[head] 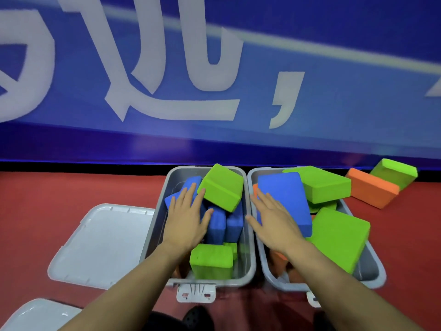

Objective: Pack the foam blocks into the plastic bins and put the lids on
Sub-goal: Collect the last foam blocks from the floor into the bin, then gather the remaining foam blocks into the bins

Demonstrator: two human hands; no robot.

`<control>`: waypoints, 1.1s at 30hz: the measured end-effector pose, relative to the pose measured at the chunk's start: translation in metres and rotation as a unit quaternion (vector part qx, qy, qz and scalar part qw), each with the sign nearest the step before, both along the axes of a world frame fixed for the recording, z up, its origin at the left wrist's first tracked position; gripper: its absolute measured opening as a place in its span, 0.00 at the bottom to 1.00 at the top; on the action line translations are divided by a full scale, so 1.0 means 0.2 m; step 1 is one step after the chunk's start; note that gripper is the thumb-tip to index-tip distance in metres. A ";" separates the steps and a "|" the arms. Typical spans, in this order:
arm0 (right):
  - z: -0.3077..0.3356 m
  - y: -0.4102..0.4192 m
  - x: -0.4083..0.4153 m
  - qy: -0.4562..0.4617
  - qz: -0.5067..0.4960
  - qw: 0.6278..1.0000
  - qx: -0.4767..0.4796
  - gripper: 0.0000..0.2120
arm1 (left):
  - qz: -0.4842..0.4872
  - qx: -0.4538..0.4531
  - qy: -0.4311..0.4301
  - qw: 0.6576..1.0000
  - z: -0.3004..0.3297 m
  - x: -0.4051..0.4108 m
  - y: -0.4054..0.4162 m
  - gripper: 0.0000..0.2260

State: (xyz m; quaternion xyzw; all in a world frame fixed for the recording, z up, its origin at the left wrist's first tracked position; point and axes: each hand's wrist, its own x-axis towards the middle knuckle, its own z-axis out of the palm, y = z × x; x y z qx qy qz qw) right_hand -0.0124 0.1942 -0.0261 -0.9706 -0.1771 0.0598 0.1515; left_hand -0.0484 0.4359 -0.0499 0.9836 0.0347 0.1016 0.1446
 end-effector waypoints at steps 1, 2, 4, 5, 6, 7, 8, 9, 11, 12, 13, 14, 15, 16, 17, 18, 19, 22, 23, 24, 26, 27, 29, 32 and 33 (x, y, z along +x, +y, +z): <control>0.04 -0.05 -0.03 -0.006 -0.007 1.000 -0.013 0.31 | -0.015 0.001 0.004 1.000 0.05 -0.01 -0.06 0.35; 0.08 -0.10 -0.05 -0.015 -0.013 0.999 -0.025 0.31 | -0.028 0.002 0.006 1.000 0.10 -0.03 -0.12 0.35; 0.19 -0.20 -0.12 -0.039 -0.024 0.998 -0.048 0.32 | -0.056 0.001 0.007 0.998 0.22 -0.06 -0.26 0.32; 0.25 -0.26 -0.16 -0.052 -0.031 0.997 -0.055 0.32 | -0.072 0.001 0.002 0.997 0.28 -0.09 -0.33 0.32; 0.31 -0.32 -0.20 -0.065 -0.039 0.995 -0.061 0.32 | -0.087 0.004 -0.002 0.996 0.33 -0.11 -0.40 0.32; 0.37 -0.38 -0.26 -0.073 -0.048 0.994 -0.066 0.32 | -0.105 0.011 -0.005 0.994 0.39 -0.15 -0.46 0.33; 0.44 -0.46 -0.33 -0.082 -0.059 0.992 -0.074 0.32 | -0.124 0.020 -0.012 0.992 0.45 -0.20 -0.54 0.34; 0.49 -0.51 -0.38 -0.086 -0.066 0.991 -0.081 0.32 | -0.138 0.026 -0.012 0.990 0.49 -0.23 -0.59 0.35; 0.58 -0.62 -0.49 -0.096 -0.079 0.987 -0.099 0.32 | -0.160 0.032 -0.011 0.987 0.57 -0.30 -0.70 0.35; 0.62 -0.68 -0.55 -0.097 -0.089 0.986 -0.107 0.32 | -0.171 0.036 -0.016 0.985 0.61 -0.33 -0.76 0.35; 0.66 -0.74 -0.61 -0.097 -0.099 0.984 -0.112 0.32 | -0.182 0.036 -0.022 0.982 0.65 -0.36 -0.81 0.34; 0.68 -0.80 -0.66 -0.096 -0.110 0.983 -0.114 0.33 | -0.193 0.034 -0.027 0.980 0.68 -0.38 -0.87 0.33; 0.71 -0.87 -0.71 -0.095 -0.126 0.981 -0.114 0.33 | -0.205 0.032 -0.033 0.978 0.71 -0.38 -0.94 0.31; 0.73 -0.93 -0.75 -0.094 -0.141 0.979 -0.114 0.33 | -0.216 0.029 -0.036 0.975 0.73 -0.38 -1.01 0.30; 0.74 -1.01 -0.77 -0.091 -0.155 0.977 -0.115 0.33 | -0.225 0.022 -0.035 0.973 0.75 -0.38 -1.08 0.29; 0.76 -1.09 -0.78 -0.088 -0.170 0.975 -0.116 0.32 | -0.232 0.013 -0.029 0.972 0.75 -0.37 -1.17 0.29; 0.76 -1.17 -0.78 -0.084 -0.185 0.972 -0.115 0.32 | -0.239 0.003 -0.021 0.971 0.76 -0.35 -1.25 0.29; 0.73 -1.48 -0.68 -0.066 -0.221 0.966 -0.113 0.32 | -0.257 -0.012 0.015 0.966 0.70 -0.23 -1.54 0.29; 0.70 -1.60 -0.60 -0.056 -0.231 0.965 -0.111 0.32 | -0.263 -0.008 0.027 0.964 0.67 -0.14 -1.65 0.29; 0.65 -1.73 -0.49 -0.047 -0.239 0.964 -0.110 0.32 | -0.268 -0.001 0.039 0.963 0.62 -0.04 -1.76 0.29; 0.51 -2.01 -0.22 -0.041 -0.246 0.961 -0.116 0.32 | -0.276 0.022 0.055 0.959 0.49 0.24 -2.01 0.29; 0.42 -2.15 -0.04 -0.037 -0.246 0.961 -0.120 0.32 | -0.278 0.033 0.059 0.958 0.41 0.42 -2.14 0.29; 0.22 -2.42 0.36 -0.019 -0.237 0.963 -0.129 0.32 | -0.275 0.043 0.067 0.958 0.24 0.83 -2.44 0.30; -0.11 -2.76 0.94 -0.005 -0.230 0.961 -0.152 0.33 | -0.286 0.049 0.091 0.953 -0.04 1.40 -2.84 0.31; -0.22 -2.85 1.10 -0.003 -0.234 0.960 -0.153 0.33 | -0.294 0.059 0.099 0.949 -0.13 1.55 -2.93 0.31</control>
